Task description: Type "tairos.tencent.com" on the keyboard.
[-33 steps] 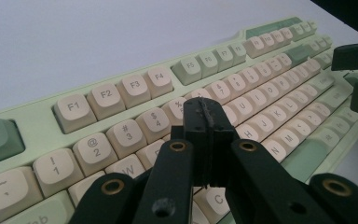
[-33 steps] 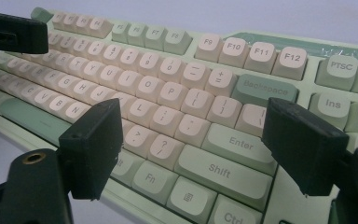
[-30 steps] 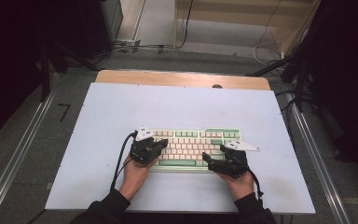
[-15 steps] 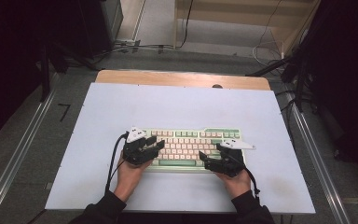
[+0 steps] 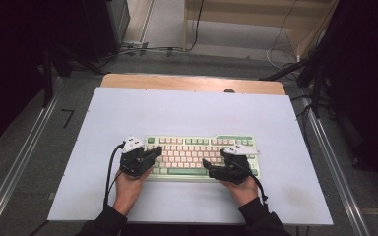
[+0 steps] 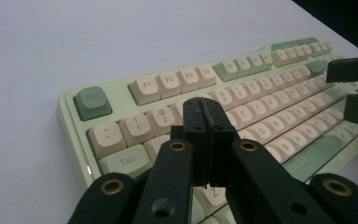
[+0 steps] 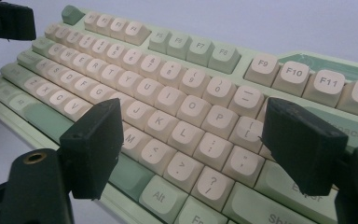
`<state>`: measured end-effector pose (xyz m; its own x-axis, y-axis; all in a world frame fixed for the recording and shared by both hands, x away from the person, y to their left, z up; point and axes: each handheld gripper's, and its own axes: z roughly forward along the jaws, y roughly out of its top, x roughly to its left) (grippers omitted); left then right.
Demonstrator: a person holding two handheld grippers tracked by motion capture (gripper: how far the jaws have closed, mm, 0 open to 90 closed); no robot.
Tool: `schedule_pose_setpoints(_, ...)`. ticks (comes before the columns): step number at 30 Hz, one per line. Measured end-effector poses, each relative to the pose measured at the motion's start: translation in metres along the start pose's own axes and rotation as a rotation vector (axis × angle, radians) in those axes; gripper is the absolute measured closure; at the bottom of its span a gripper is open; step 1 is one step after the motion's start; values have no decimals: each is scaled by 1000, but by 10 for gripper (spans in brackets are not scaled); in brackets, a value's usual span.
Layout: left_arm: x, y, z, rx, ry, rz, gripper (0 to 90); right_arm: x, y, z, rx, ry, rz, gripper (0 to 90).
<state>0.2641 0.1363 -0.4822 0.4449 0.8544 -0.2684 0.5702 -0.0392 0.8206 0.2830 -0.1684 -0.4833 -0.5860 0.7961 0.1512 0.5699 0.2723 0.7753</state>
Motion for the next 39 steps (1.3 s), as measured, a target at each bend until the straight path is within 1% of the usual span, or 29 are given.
schedule_pose_setpoints(7,-2,2,8,15,-1,24,900,-1,-2,-3,-1,-6,9,191)
schedule_pose_setpoints(8,-2,2,10,16,-4,22,900,-2,-2,-4,-1,-8,10,191)
schedule_pose_setpoints(11,-4,2,16,30,-4,35,900,-4,-4,-7,-4,-18,18,191)
schedule_pose_setpoints(17,-9,4,26,51,-13,44,900,-8,-8,-13,-7,-39,33,192)
schedule_pose_setpoints(18,-9,4,27,56,-15,51,900,-9,-9,-14,-9,-41,33,192)
schedule_pose_setpoints(20,-10,5,30,58,-16,50,900,-10,-10,-15,-8,-48,37,192)
schedule_pose_setpoints(24,-12,5,33,78,-7,59,900,-12,-11,-18,-11,-55,46,192)
schedule_pose_setpoints(26,-12,4,35,90,-5,57,900,-13,-11,-18,-11,-57,48,192)
schedule_pose_setpoints(33,-14,3,38,115,8,68,900,-12,-11,-18,-8,-57,43,193)
schedule_pose_setpoints(36,-14,3,39,114,6,73,900,-11,-11,-18,-10,-56,41,192)
schedule_pose_setpoints(39,-15,3,38,110,-2,62,900,-12,-11,-18,-8,-57,43,193)
